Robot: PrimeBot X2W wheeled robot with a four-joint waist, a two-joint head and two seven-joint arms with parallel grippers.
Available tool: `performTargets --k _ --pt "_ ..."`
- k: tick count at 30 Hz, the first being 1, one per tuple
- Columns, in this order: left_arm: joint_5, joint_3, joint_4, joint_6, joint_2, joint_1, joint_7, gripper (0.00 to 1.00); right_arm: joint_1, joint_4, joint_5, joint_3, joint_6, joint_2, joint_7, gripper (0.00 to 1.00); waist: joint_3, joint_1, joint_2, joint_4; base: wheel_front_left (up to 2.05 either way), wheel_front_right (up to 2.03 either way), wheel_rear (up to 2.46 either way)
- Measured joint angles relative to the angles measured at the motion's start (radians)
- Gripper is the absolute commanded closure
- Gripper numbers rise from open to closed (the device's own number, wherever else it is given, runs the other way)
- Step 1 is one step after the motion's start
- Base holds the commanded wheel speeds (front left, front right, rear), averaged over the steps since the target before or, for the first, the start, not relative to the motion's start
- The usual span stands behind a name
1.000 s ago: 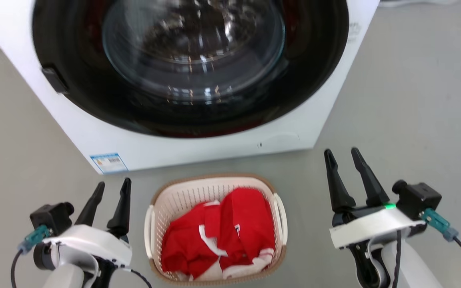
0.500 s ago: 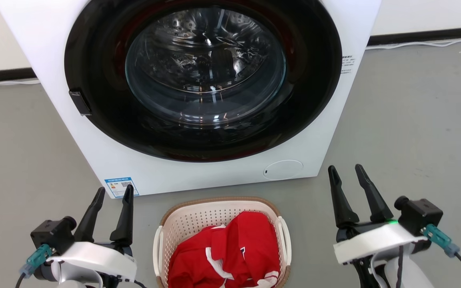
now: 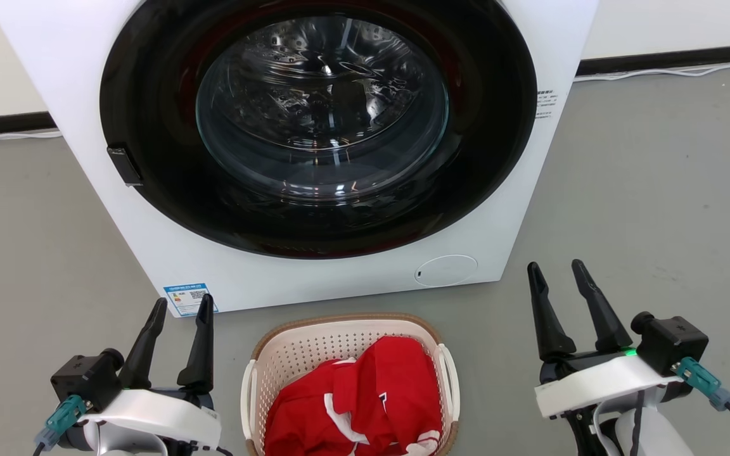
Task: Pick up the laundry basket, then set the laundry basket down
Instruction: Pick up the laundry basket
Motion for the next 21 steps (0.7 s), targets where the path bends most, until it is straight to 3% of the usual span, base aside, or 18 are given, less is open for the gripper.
performTargets --k 21 --pt "0.010 0.015 -0.002 0.000 -0.007 0.001 0.000 0.00 0.000 -0.002 -0.025 -0.031 0.000 0.000 0.000 0.00 0.026 0.0000 0.0000 -0.004 0.00 0.00 0.00"
